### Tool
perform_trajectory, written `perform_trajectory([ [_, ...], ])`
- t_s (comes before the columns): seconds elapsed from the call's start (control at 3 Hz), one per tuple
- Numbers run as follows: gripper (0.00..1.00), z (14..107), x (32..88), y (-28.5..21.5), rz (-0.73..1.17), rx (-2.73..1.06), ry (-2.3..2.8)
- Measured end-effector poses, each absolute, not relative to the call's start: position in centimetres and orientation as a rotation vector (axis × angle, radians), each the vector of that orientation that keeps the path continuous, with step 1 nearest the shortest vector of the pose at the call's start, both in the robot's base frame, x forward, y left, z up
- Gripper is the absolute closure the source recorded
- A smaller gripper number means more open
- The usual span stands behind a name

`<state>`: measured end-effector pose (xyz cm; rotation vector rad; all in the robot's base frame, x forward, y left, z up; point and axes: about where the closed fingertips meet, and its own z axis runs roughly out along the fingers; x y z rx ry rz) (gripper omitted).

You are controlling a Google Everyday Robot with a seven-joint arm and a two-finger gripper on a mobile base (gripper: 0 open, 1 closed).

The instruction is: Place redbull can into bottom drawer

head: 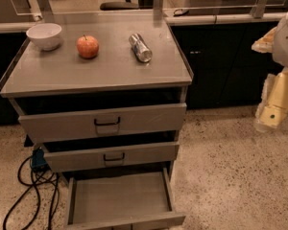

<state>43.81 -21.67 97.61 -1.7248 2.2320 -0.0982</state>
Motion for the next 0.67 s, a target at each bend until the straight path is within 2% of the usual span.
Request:
perform_trajectory([
  [0.67, 0.00, 96.1, 44.7, -20.5, -0.031, -1.769, 2.186],
])
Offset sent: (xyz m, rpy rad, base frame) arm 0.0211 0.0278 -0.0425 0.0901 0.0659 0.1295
